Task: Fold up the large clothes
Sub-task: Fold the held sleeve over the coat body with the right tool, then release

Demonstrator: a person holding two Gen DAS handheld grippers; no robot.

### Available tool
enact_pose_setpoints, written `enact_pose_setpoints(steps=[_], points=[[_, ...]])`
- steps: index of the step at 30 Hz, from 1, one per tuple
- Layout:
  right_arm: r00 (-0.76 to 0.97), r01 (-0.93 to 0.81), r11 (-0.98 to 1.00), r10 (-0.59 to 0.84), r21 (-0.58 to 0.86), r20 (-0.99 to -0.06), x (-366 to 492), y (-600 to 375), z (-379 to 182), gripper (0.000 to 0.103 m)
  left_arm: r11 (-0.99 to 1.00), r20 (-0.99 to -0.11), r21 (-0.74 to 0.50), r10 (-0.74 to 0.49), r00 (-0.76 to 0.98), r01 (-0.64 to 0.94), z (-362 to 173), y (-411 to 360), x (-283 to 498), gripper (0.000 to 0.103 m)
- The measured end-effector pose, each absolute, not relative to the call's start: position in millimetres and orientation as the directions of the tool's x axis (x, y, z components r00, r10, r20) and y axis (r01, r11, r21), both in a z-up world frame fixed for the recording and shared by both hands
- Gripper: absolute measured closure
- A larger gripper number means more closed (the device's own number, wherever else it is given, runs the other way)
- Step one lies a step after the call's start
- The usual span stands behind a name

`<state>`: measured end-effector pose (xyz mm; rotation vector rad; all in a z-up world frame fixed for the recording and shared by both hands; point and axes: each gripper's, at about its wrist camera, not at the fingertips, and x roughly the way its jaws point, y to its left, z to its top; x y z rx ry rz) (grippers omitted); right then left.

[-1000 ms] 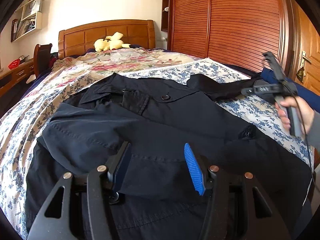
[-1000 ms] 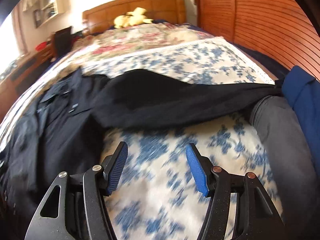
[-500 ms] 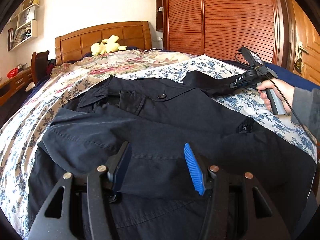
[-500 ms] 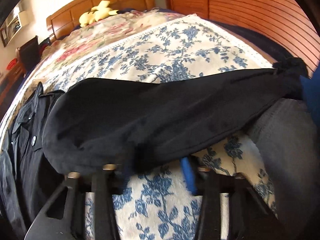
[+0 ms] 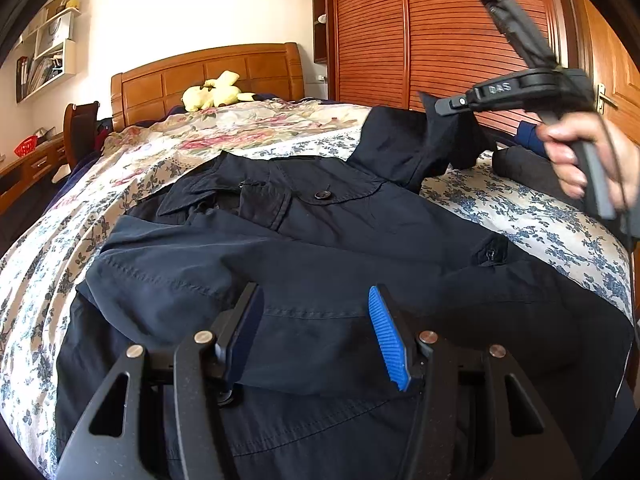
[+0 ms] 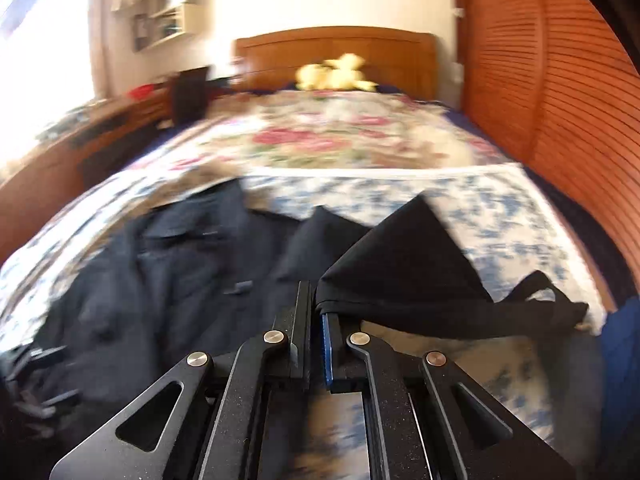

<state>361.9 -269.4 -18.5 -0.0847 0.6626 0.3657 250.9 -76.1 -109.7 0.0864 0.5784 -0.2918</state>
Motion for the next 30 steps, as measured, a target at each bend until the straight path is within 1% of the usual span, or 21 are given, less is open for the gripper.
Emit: enact_pose_setpoints(steps=[4,8,12,15,20,21,23,24,25,28,30], points=[[0.664,-0.416,0.907,0.348,0.060,-0.661,337,-240,-34,0.101,0.956,-0.548,0.002,-0.245,0.800,0.294,-109,-77,249,0.049],[0.634,-0.424,0.905,0.316,0.025,-0.706,319,-227,-52,0.101,0.956,-0.550,0.000,-0.245,0.798,0.294,-109,-77,250,0.049],[0.638,-0.430,0.903,0.307,0.003,-0.706,296,-227,-58,0.101,0.956,-0.550,-0.002,-0.246,0.798,0.293,-109,-76,251,0.049],[0.659,-0.424,0.906,0.296,-0.016,-0.692,280,-232,-52,0.100,0.956,-0.551,-0.001,-0.246,0.797,0.294,-109,-76,251,0.049],[0.699,-0.394,0.917,0.257,-0.060,-0.667,269,-248,-37,0.095,0.956,-0.553,-0.003,-0.246,0.796,0.293,-109,-76,252,0.049],[0.708,-0.386,0.920,0.247,-0.069,-0.661,267,-251,-34,0.092,0.956,-0.554,-0.005,-0.246,0.796,0.293,-109,-75,252,0.049],[0.720,-0.367,0.927,0.228,-0.080,-0.655,268,-259,-30,0.083,0.956,-0.554,-0.007,-0.247,0.795,0.293,-110,-75,252,0.049],[0.727,-0.354,0.931,0.216,-0.087,-0.652,269,-264,-28,0.074,0.956,-0.555,-0.008,-0.247,0.794,0.292,-110,-75,252,0.049],[0.735,-0.340,0.936,0.202,-0.095,-0.647,271,-269,-27,0.068,0.956,-0.555,-0.008,-0.247,0.794,0.292,-110,-75,252,0.049],[0.749,-0.304,0.945,0.159,-0.120,-0.643,278,-282,-28,0.060,0.956,-0.556,-0.007,-0.247,0.794,0.292,-110,-75,253,0.049],[0.754,-0.279,0.951,0.132,-0.132,-0.643,284,-290,-29,0.057,0.956,-0.556,-0.008,-0.247,0.794,0.292,-110,-75,253,0.049]])
